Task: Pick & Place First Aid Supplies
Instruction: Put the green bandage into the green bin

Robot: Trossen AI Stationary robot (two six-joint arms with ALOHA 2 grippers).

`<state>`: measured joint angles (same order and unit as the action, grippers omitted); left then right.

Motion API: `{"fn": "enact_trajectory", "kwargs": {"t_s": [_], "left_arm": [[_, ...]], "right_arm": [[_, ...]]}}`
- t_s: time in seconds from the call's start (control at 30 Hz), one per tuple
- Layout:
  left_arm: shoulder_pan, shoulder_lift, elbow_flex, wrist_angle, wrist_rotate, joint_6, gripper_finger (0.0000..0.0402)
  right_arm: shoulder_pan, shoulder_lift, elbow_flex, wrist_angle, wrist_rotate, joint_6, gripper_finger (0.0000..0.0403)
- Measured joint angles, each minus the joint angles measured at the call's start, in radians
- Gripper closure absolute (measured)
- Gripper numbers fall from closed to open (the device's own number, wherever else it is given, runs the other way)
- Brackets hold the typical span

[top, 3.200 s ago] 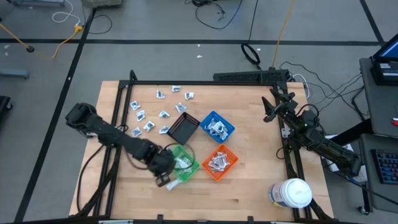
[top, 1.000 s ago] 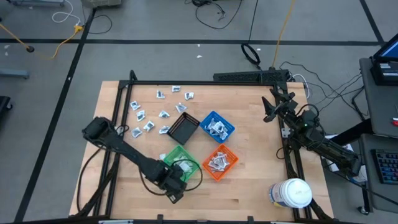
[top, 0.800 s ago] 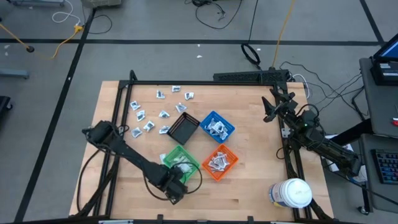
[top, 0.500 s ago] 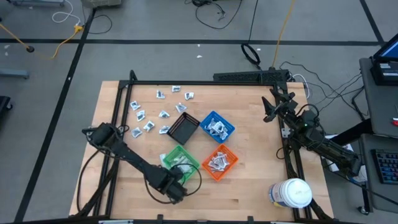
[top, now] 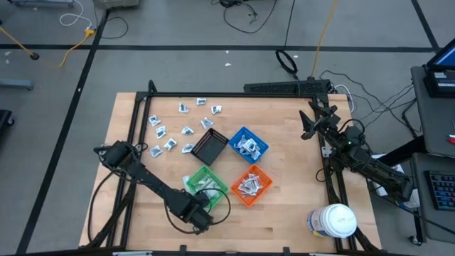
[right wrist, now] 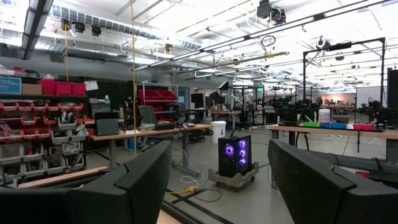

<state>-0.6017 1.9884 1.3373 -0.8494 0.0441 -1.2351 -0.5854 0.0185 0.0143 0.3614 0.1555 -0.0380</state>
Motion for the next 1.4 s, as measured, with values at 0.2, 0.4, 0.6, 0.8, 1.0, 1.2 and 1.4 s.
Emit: {"fn": "enact_trajectory", "kwargs": {"t_s": [0.2, 0.4, 0.6, 0.8, 1.0, 1.2, 1.4], "left_arm": [[-0.022, -0.085, 0.000, -0.086, 0.028, 0.029, 0.0397], [-0.044, -0.218, 0.000, -0.182, 0.016, 0.053, 0.0398], [-0.039, -0.277, 0.001, -0.207, 0.030, 0.061, 0.0399], [0.089, -0.260, 0.013, -0.205, 0.083, 0.149, 0.0400], [0.214, -0.260, 0.060, -0.215, 0.099, 0.277, 0.0401], [0.312, -0.259, 0.116, -0.279, 0.102, 0.366, 0.0401], [0.326, -0.220, 0.121, -0.275, 0.087, 0.398, 0.0401]], "right_arm": [[0.000, 0.000, 0.000, 0.000, 0.000, 0.000, 0.0140], [0.000, 0.000, 0.000, 0.000, 0.000, 0.000, 0.0140], [0.000, 0.000, 0.000, 0.000, 0.000, 0.000, 0.0140], [0.000, 0.000, 0.000, 0.000, 0.000, 0.000, 0.0140], [0.000, 0.000, 0.000, 0.000, 0.000, 0.000, 0.0140], [0.000, 0.000, 0.000, 0.000, 0.000, 0.000, 0.0140], [0.000, 0.000, 0.000, 0.000, 0.000, 0.000, 0.0140]]}}
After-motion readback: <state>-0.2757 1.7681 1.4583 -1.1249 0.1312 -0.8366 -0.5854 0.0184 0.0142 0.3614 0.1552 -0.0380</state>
